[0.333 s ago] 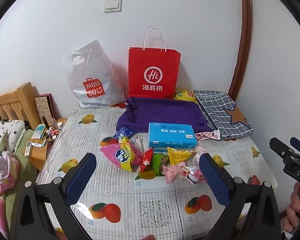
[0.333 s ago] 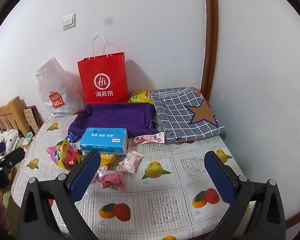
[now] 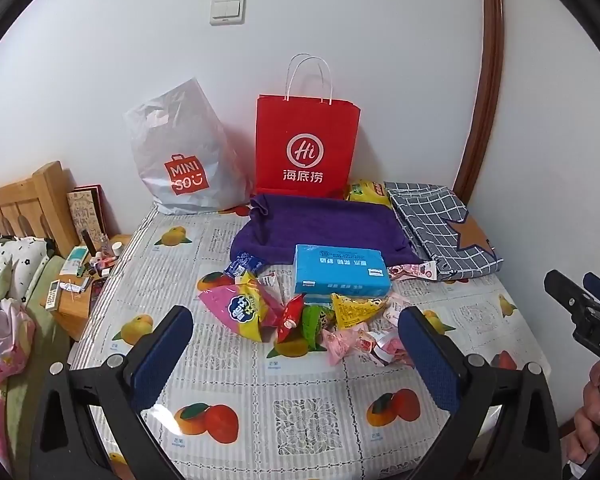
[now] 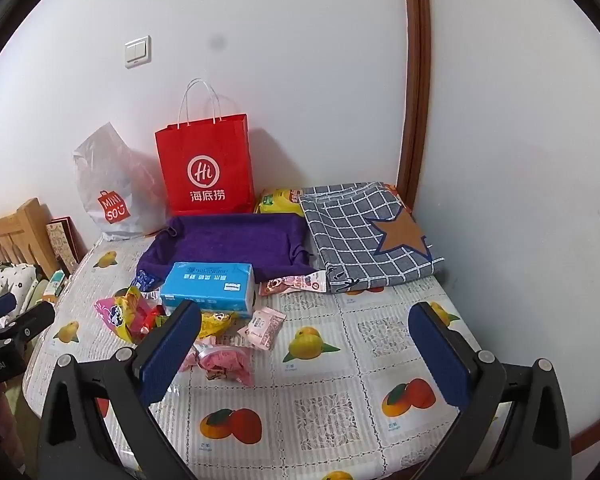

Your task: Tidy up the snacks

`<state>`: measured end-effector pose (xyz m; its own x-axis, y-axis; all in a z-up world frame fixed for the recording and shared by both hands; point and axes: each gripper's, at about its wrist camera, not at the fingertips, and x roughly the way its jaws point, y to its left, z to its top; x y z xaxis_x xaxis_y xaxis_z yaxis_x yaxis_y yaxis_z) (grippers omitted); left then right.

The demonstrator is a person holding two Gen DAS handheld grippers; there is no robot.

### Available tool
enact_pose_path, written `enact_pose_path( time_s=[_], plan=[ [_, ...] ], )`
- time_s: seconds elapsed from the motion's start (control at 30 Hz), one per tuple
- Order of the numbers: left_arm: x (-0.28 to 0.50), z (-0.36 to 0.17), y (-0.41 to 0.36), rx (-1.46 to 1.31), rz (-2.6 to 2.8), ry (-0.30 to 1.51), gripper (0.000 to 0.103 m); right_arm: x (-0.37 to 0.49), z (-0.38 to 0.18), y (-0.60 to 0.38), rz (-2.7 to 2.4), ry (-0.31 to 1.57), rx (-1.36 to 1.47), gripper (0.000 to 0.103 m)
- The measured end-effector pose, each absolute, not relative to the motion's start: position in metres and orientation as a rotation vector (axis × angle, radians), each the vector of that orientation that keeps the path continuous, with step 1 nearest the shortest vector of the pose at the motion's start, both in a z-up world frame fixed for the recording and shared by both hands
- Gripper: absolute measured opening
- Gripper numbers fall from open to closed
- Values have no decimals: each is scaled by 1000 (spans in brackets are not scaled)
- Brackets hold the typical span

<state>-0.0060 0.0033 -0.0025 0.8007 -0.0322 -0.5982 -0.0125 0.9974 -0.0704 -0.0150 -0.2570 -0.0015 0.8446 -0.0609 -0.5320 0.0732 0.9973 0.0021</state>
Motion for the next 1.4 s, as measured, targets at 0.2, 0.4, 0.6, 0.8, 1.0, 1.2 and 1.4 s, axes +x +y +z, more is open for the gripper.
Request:
enact_pose_path(
  time_s=[0.2,0.4,0.6,0.8,1.0,1.2,1.4],
  plan=[
    [-8,1,8,-108,-38,629,103,-19,-2,-259,-72,550,22,102],
    [-8,1,8,-102,-15,639,103,-19,-2,-258,-69,552,23,102],
    [-8,1,9,-112,-15,641,103,-21,0,-255,-69,535,14,102],
    [-7,0,10,-110,-13,638,103,-24,0,-254,-68,528,12,102],
    [-8,-1,11,-108,-11,635,103,-23,2,-253,-63,529,20,102],
    [-7,-1,11,-108,-12,636,103,-24,3,-253,-61,530,26,102],
    [-10,-2,11,-109,-11,632,103,-26,2,-253,-54,530,34,102]
  ],
)
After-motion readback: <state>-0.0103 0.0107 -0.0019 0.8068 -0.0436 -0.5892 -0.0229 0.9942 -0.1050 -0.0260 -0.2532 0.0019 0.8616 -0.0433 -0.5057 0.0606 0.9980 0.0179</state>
